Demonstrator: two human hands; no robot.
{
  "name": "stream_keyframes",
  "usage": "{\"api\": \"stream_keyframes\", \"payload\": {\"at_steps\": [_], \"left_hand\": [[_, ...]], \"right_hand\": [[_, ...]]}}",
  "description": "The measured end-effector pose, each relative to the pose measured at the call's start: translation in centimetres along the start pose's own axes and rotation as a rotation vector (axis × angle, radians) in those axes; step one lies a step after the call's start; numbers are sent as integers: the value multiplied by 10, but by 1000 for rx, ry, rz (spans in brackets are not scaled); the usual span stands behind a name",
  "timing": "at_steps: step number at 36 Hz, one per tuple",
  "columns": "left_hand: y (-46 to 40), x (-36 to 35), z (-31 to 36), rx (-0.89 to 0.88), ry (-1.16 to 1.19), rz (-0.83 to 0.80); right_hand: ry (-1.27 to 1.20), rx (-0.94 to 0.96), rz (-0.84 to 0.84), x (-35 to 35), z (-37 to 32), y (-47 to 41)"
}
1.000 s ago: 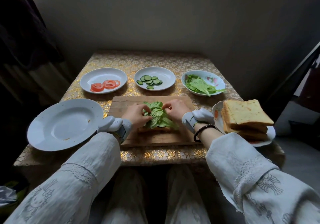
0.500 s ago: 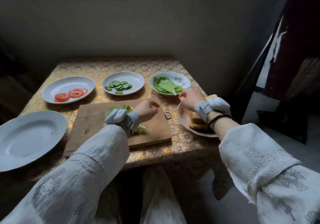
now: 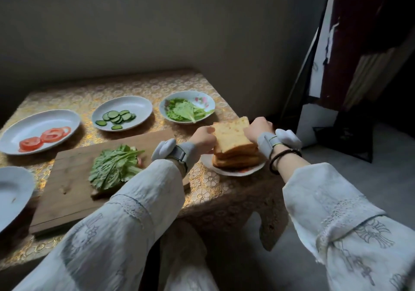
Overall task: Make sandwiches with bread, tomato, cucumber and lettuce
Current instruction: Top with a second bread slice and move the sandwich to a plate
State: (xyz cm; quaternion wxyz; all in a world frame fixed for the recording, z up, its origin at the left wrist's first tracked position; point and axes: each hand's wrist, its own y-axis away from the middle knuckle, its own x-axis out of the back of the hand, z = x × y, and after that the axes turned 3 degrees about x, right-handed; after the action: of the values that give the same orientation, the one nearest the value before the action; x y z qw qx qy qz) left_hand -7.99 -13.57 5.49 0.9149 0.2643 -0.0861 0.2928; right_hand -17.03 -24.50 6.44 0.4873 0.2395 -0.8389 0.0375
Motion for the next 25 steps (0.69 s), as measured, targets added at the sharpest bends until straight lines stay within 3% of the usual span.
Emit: {"api": "stream_keyframes", "payload": {"at_steps": [5, 15, 25], "left_hand": [[-6, 0, 3, 11, 60, 30], [-6, 5, 7, 168, 385, 15], [-3, 13, 4, 288, 671, -86]], "right_hand": [[-204, -89, -23, 0, 1, -9], [-360, -96, -42, 7, -6, -17], [-309, 5, -13, 14, -26, -10]]}}
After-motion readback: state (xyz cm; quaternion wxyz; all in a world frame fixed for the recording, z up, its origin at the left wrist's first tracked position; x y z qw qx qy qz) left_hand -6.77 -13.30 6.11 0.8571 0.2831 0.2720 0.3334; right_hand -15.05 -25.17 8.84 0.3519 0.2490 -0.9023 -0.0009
